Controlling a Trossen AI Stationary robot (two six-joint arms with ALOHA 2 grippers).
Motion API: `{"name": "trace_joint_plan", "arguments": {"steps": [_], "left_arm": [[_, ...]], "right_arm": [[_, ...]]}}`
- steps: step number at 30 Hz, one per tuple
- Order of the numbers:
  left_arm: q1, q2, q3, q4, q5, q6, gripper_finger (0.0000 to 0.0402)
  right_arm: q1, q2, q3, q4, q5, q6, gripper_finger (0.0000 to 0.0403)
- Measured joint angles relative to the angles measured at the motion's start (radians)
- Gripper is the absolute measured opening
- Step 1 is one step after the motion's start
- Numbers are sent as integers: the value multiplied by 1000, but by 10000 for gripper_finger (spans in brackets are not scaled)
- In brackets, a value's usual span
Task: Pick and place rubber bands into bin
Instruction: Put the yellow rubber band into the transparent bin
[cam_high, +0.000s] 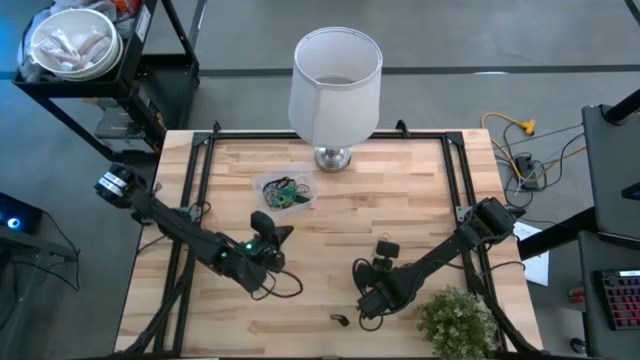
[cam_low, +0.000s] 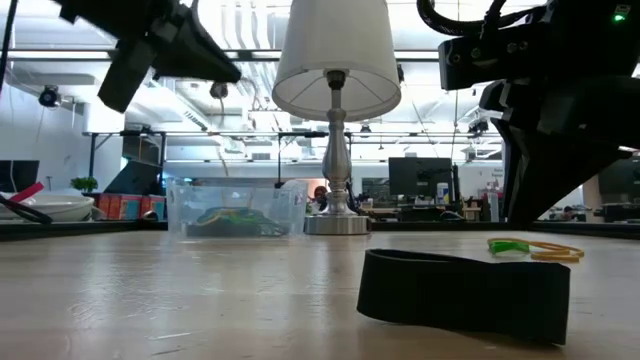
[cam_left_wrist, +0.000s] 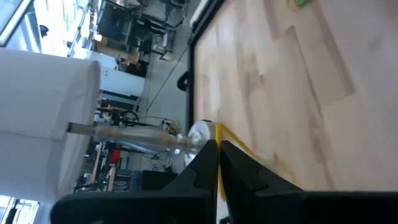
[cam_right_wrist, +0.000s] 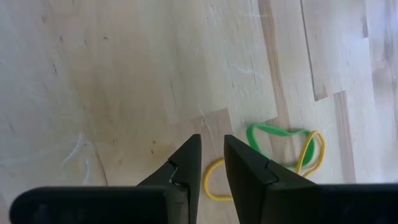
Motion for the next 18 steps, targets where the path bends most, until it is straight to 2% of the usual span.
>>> {"name": "trace_joint_plan", "arguments": {"steps": [6, 12, 18], "left_arm": [[23, -108, -1, -4, -2, 84, 0], [94, -217, -16, -4, -5, 145, 0], [199, -295, -64, -1, 82, 162, 0]], "right_arm": [[0, 0, 0, 3, 0, -2, 65], [0, 0, 0, 5, 0, -3, 63], [0, 0, -2, 8, 0, -7, 66]]}}
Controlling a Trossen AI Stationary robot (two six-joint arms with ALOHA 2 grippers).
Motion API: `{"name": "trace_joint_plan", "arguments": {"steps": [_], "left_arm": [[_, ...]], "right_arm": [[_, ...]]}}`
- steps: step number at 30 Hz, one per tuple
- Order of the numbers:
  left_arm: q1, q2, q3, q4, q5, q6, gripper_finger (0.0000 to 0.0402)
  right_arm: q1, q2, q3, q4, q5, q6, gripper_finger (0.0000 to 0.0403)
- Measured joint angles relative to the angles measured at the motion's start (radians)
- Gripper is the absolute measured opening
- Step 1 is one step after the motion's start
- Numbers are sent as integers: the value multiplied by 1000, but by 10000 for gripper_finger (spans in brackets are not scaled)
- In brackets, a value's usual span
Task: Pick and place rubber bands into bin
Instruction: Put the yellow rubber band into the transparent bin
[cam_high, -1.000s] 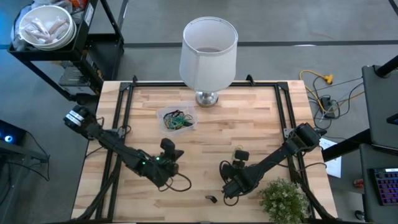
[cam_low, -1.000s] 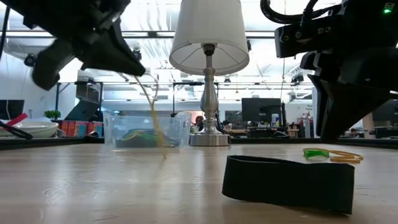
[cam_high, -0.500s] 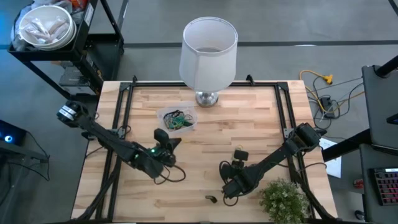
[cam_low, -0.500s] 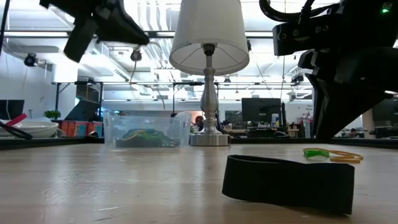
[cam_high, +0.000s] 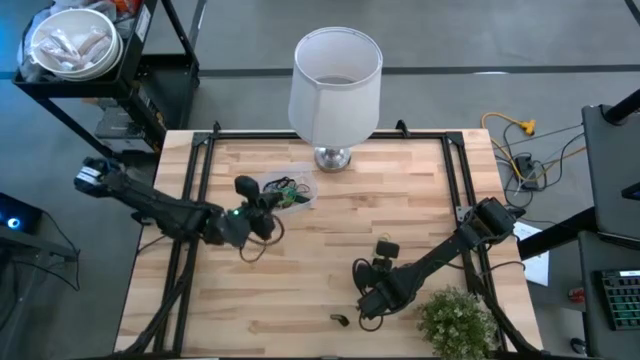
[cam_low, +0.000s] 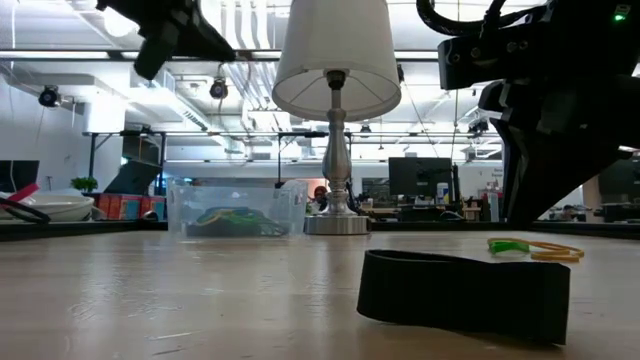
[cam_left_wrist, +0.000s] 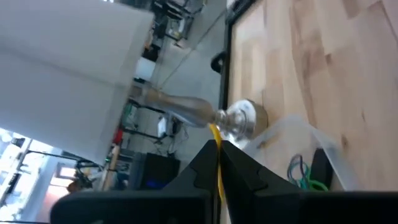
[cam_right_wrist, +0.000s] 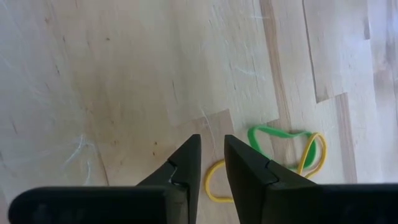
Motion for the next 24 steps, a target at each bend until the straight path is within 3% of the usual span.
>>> {"name": "trace_joint_plan", "arguments": {"steps": [16, 24], "left_arm": [[282, -20, -140, 62, 304, -45, 0], [332, -10, -148, 79, 327, -84, 0]], "right_arm": [[0, 0, 1, 3, 0, 0, 59], [0, 0, 1, 5, 0, 0, 59]]}}
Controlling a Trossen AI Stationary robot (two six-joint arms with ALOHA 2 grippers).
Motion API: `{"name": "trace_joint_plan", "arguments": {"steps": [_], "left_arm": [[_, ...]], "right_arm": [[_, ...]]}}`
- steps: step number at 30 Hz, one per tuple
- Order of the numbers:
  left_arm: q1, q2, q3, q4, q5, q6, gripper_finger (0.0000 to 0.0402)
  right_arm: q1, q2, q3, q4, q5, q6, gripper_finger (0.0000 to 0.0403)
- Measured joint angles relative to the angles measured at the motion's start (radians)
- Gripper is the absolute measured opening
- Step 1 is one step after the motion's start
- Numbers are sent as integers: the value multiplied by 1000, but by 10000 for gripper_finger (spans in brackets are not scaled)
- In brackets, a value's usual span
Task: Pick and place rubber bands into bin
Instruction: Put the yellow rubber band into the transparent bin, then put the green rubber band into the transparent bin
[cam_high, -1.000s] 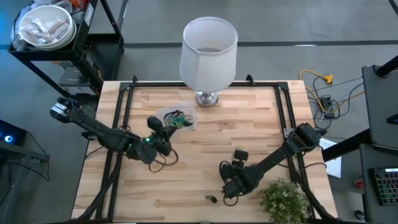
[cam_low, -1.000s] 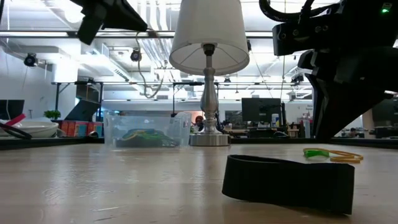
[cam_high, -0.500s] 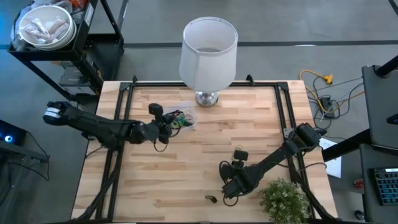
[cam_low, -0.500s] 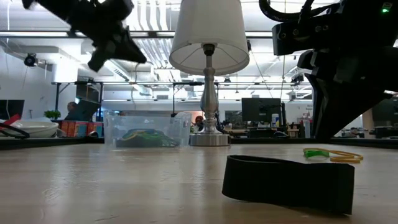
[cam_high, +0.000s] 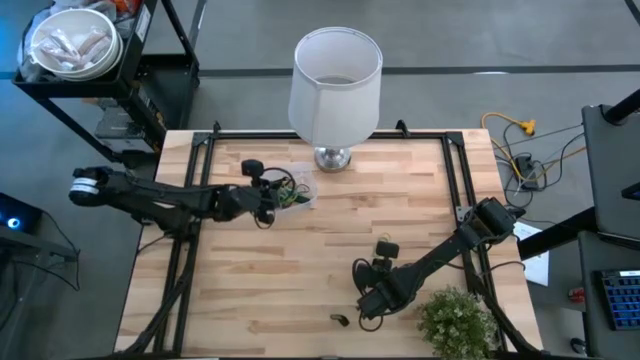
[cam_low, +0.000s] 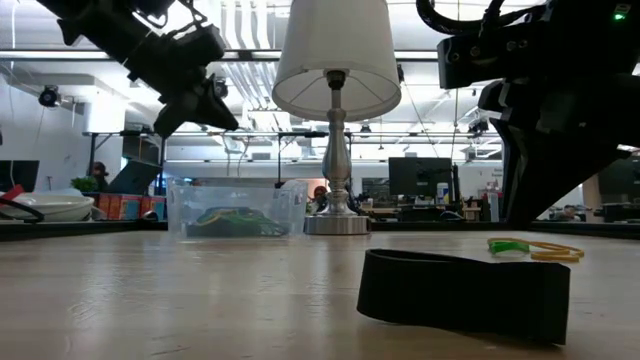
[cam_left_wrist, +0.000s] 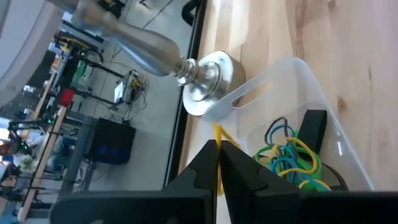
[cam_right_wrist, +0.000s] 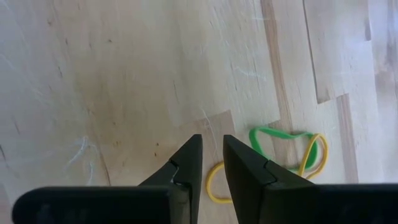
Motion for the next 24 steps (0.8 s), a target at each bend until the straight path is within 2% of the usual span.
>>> {"name": "trace_joint_plan", "arguments": {"steps": [5, 13, 17, 24], "left_arm": [[15, 0, 0, -2, 7, -40, 13], [17, 0, 0, -7, 28, -48, 92], [4, 0, 0, -7, 35, -99, 115], [-83, -1, -15, -8, 273, -252, 118]], "right_arm": [[0, 0, 0, 4, 0, 0, 58], [0, 0, 0, 9, 0, 0, 63], [0, 0, 0, 11, 0, -11, 63], [0, 0, -1, 7, -1, -14, 57]]}}
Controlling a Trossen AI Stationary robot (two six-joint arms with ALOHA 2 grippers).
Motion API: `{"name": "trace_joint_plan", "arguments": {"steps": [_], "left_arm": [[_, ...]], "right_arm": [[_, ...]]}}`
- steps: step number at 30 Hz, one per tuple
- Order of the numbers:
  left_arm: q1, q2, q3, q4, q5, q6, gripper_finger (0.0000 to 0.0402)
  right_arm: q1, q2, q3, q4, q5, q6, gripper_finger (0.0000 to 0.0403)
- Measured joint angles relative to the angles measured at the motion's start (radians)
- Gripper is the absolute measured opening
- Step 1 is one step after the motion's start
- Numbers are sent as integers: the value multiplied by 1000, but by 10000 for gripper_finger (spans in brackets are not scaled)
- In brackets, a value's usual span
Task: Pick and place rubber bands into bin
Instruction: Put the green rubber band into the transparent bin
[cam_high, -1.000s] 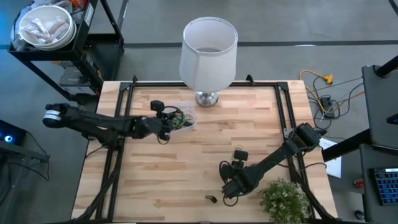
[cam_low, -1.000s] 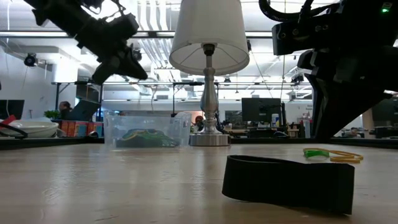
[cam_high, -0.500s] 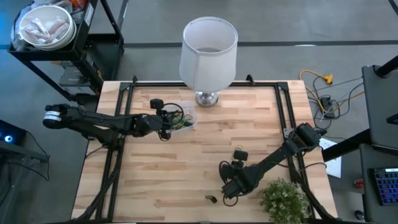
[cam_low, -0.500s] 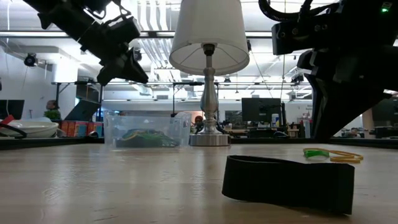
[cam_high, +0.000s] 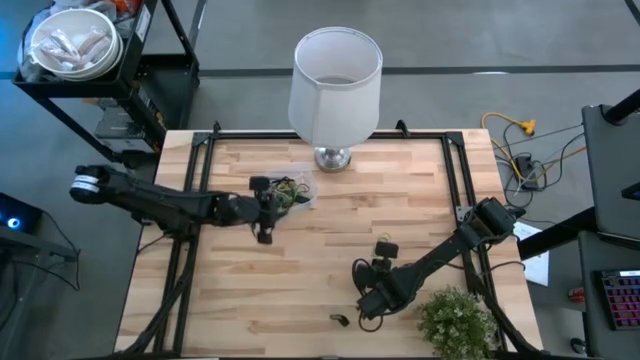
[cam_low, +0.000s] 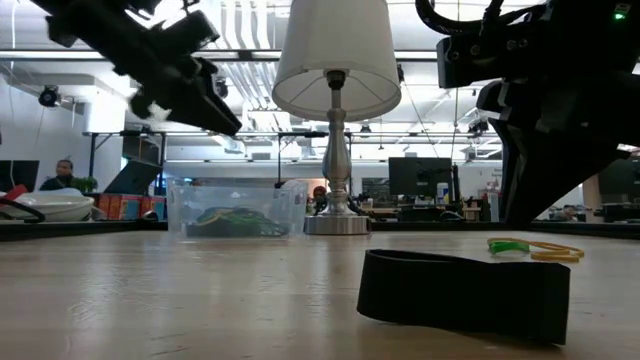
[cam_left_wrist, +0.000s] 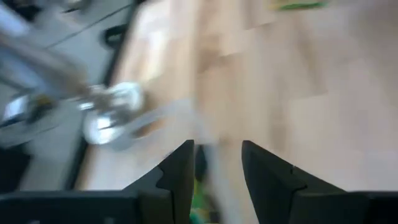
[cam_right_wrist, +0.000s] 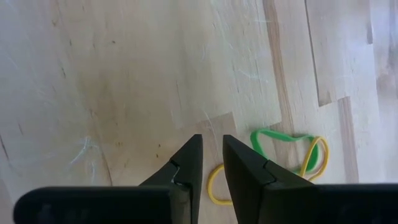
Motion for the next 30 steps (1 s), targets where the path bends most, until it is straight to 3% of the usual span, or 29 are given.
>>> {"name": "trace_joint_plan", "arguments": {"steps": [7, 10, 20, 30], "left_arm": [[-122, -9, -15, -18, 20, -31, 118], [-154, -27, -7, -21, 19, -31, 118], [-202, -124, -25, -22, 19, -32, 118], [-240, -163, -33, -30, 19, -32, 118]], "right_arm": [[-1, 0, -10, -110, 9, 90, 57], [-4, 0, -23, -154, 69, 144, 57], [-57, 0, -62, -124, 114, 140, 57], [-129, 0, -127, -6, 40, 52, 118]]}}
